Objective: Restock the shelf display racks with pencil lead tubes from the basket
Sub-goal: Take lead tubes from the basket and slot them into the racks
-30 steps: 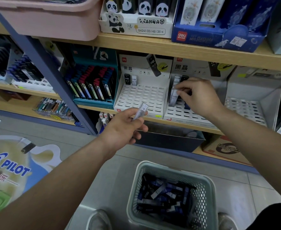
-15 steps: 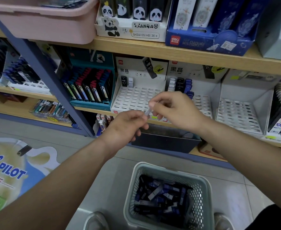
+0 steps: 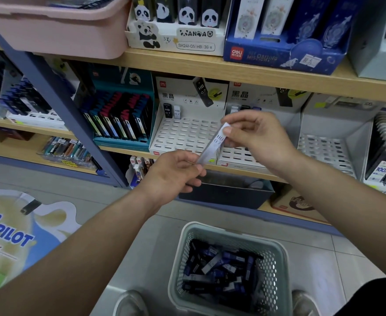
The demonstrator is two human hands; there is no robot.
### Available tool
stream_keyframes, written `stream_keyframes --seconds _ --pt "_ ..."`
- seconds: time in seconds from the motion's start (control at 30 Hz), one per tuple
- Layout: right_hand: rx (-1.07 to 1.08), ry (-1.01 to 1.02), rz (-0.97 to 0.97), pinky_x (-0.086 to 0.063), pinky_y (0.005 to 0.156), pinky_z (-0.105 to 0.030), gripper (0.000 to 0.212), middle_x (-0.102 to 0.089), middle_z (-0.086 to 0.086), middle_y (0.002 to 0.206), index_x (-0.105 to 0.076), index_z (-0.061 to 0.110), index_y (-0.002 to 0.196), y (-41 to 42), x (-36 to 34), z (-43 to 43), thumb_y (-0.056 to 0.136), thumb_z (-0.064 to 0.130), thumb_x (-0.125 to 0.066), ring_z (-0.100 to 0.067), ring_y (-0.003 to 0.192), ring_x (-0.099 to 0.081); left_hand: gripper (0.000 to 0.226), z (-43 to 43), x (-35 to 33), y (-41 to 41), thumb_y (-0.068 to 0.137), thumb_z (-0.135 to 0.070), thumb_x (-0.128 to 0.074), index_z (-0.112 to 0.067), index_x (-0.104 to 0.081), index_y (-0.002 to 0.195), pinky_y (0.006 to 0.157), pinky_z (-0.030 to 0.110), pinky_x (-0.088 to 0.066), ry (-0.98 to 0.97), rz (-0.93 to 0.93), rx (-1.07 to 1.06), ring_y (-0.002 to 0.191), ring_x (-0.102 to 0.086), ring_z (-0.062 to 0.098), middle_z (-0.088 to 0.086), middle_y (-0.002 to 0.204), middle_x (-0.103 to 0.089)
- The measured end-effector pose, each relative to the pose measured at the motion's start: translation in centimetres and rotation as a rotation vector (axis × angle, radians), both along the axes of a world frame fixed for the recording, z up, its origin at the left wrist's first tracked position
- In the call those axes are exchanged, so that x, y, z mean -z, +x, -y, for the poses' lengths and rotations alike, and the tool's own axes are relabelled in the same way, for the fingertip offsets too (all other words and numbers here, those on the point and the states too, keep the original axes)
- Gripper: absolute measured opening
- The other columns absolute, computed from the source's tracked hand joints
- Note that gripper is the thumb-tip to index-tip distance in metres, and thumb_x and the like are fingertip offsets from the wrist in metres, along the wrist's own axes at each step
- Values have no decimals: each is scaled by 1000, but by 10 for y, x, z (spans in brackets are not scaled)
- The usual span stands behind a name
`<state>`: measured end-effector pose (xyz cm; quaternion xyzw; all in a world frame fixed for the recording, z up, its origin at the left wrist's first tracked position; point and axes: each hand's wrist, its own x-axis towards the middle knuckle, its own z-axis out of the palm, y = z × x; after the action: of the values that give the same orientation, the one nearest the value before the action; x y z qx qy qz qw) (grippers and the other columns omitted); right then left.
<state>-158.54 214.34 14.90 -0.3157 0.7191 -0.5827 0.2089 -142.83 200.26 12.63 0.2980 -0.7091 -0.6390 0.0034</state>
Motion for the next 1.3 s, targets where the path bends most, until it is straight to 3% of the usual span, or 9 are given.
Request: stream_keyframes --seconds 0.13,0.23,0.3,0.4,0.67,0.97,1.3 --pt "187 48 -235 -56 77 -19 18 -73 2 88 -73 17 106 -21 0 -7 89 13 -73 -6 80 -69 22 3 9 0 93 -21 -68 -20 -65 115 85 24 -52 -321 78 58 95 -67 14 -5 99 -71" --pt "207 171 -415 -49 75 -7 18 -69 15 88 -73 23 106 -30 12 -10 89 19 -74 7 80 -63 32 4 7 2 92 -31 -69 -24 -63 123 97 30 -50 -503 147 151 102 -63 11 -11 108 -66" --pt "200 245 -496 -47 76 -6 19 -70 14 89 -74 23 108 -33 23 -9 89 22 -73 6 82 -63 36 5 4 4 92 -36 -68 -26 -62 127 100 33 -49 -582 167 199 108 -60 12 -11 112 -64" --pt "175 316 -581 -51 83 -15 23 -69 13 91 -74 23 112 -36 32 -9 89 25 -73 0 84 -64 35 7 1 5 93 -40 -66 -28 -62 126 100 35 -49 -654 185 235 110 -58 12 -10 114 -63" --pt "207 320 -684 -54 85 -24 19 -67 15 91 -74 25 110 -39 29 -17 91 27 -70 -2 85 -63 32 8 4 4 94 -38 -65 -27 -63 124 96 33 -51 -628 189 279 104 -60 13 -8 114 -64" --pt "142 343 -774 -57 84 -37 21 -73 5 97 -74 25 112 -34 28 -18 91 26 -71 -10 86 -65 26 6 6 4 95 -36 -65 -27 -63 119 72 12 -39 -596 174 301 100 -60 8 -10 110 -64" --pt "80 415 -1043 -56 77 -43 23 -73 -1 106 -73 23 116 -36 45 -10 95 21 -65 -29 97 -64 22 5 8 2 94 -32 -66 -25 -66 116 65 -1 -34 -535 160 264 99 -61 7 -9 108 -66"
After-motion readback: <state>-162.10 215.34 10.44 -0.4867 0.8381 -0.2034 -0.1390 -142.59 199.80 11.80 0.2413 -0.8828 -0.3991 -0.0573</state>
